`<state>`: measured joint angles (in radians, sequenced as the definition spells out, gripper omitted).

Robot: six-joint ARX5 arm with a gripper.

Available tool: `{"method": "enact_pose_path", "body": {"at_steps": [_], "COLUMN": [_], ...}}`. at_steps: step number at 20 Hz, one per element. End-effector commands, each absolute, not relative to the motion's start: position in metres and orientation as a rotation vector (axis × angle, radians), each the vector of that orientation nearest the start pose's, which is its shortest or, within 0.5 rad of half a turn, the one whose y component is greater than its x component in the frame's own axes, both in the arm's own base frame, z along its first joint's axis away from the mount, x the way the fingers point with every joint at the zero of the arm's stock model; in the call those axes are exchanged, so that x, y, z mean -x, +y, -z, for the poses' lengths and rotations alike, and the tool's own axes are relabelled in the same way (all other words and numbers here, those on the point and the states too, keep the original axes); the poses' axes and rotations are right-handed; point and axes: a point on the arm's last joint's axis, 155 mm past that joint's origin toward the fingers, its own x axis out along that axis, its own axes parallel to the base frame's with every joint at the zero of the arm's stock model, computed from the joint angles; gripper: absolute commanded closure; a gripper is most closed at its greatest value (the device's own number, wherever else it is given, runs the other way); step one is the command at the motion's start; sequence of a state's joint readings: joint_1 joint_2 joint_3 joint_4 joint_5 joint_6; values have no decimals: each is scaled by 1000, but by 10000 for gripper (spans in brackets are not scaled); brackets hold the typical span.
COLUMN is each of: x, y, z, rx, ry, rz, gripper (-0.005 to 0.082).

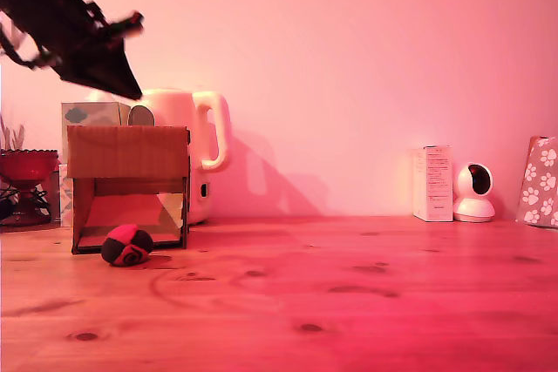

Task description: Drop the footbag into the cardboard dice tower

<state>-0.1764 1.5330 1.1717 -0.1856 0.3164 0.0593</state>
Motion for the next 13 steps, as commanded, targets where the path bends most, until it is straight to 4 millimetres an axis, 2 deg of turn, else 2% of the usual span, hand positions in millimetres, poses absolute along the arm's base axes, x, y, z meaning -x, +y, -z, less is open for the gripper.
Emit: {"method": "enact_pose_path", "body": {"at_steps": [1, 5, 9, 13], "x": [-439, -415, -380, -347], "y": [-138, -125, -107, -96], "z": [-213, -204, -190, -188], "rx": [-12, -1, 38, 76], "ry": [517, 484, 463, 431], "rz": [503, 481, 443, 414], "gripper": [793, 793, 793, 793]}}
